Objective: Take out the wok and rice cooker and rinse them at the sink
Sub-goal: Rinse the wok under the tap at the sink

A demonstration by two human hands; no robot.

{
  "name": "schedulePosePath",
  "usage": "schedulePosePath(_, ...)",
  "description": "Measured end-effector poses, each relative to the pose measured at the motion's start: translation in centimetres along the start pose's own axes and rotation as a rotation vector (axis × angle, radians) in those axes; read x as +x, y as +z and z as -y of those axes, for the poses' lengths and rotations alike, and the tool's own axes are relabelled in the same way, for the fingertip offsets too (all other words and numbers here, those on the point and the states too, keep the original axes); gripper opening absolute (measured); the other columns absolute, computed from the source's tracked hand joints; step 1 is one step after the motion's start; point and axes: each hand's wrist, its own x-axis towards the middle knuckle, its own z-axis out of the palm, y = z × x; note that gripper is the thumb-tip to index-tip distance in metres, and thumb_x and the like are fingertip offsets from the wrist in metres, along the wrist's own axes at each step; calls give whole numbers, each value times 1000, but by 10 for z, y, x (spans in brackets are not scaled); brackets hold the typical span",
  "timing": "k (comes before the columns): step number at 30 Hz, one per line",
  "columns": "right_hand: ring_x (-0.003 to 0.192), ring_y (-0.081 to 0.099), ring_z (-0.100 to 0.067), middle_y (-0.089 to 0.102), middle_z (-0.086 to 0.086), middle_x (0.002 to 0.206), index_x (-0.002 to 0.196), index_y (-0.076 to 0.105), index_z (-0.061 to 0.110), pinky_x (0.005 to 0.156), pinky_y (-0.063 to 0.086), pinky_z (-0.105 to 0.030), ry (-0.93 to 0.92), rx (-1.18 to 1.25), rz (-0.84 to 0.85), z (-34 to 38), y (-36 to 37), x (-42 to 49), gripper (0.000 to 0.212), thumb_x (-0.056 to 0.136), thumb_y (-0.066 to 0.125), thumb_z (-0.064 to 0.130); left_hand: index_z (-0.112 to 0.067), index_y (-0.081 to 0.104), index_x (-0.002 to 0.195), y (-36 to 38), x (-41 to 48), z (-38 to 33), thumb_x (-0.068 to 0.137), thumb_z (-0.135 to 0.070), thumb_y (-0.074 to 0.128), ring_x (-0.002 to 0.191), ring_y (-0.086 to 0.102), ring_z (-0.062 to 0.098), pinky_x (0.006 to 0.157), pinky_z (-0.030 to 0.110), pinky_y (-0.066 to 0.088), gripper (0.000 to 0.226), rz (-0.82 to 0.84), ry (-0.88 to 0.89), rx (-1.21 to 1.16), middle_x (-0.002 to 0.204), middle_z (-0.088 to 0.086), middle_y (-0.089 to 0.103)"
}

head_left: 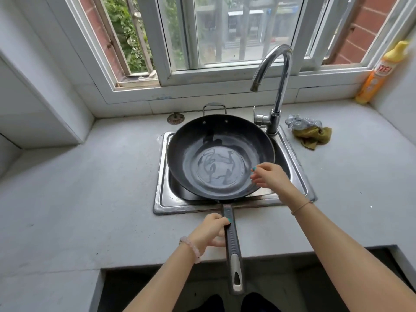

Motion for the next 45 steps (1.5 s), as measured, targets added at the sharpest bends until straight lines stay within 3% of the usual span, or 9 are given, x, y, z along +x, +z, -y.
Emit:
schedulePosePath(9, 74, 60, -17, 64, -7, 84, 104, 60, 6, 70, 50, -28, -74, -74, 9, 24, -36, 78, 15, 92, 53, 11, -23, 56, 98, -14, 10, -66, 92, -20, 52, 82, 62, 7, 70, 21, 51, 8, -398, 373, 284, 100, -2, 66)
schedulePosePath(14, 96, 57, -19, 61, -1, 102, 114, 59, 10, 86, 43, -31, -264, -374, -140, 49, -59, 113, 28, 87, 54, 11, -30, 51, 100, -6, 26, -97, 90, -24, 55, 87, 57, 1, 73, 23, 49, 12, -689, 583, 585, 93, -17, 59)
schedulePosePath(19, 120, 51, -26, 55, -10, 132, 132, 50, 8, 97, 36, -29, -395, -542, -68, 67, -64, 142, 47, 85, 52, 6, -33, 49, 96, -10, 38, -106, 88, -24, 57, 84, 59, 5, 70, 24, 48, 15, -805, 585, 655, 92, -16, 60)
schedulePosePath(24, 123, 48, -30, 51, -16, 135, 140, 40, 5, 97, 36, -29, -376, -532, 41, 75, -56, 165, 56, 86, 52, 6, -24, 53, 104, -28, 22, -106, 89, -20, 57, 85, 57, 7, 66, 16, 43, 15, -900, 545, 681, 93, -12, 59)
schedulePosePath(27, 127, 45, -30, 49, -17, 137, 139, 40, 4, 100, 34, -31, -368, -526, 81, 78, -50, 173, 51, 89, 50, 6, -24, 54, 105, -42, 9, -93, 90, -21, 56, 85, 59, 11, 74, 29, 50, 15, -945, 459, 615, 93, -11, 62)
schedulePosePath(35, 109, 53, -23, 54, -12, 132, 138, 45, 9, 86, 37, -26, -298, -396, 10, 78, -36, 181, 47, 91, 45, 6, -13, 57, 91, -4, 15, -10, 96, -28, 47, 76, 60, 15, 70, 30, 47, 19, -556, -61, -68, 92, 4, 65)
schedulePosePath(39, 93, 46, -16, 56, -5, 108, 120, 57, 12, 74, 39, -18, -263, -295, -1, 74, -32, 186, 39, 82, 46, 15, -11, 60, 98, 18, 15, -12, 96, -41, 43, 65, 63, 13, 58, 25, 51, 35, -291, -222, -242, 86, 3, 65)
schedulePosePath(42, 116, 51, -18, 55, -8, 126, 137, 47, 6, 95, 39, -24, -247, -258, -3, 73, -27, 184, 48, 89, 44, 6, -4, 59, 101, 25, 23, -13, 94, -40, 48, 70, 66, 20, 58, 33, 54, 39, -137, -215, -489, 86, 11, 69)
schedulePosePath(45, 129, 44, -23, 47, -10, 140, 143, 36, 5, 101, 33, -24, -250, -274, 10, 72, -23, 180, 52, 91, 43, 3, -1, 59, 93, 27, 32, -14, 91, -30, 56, 60, 61, 18, 53, 31, 53, 30, -110, -224, -607, 76, 10, 65)
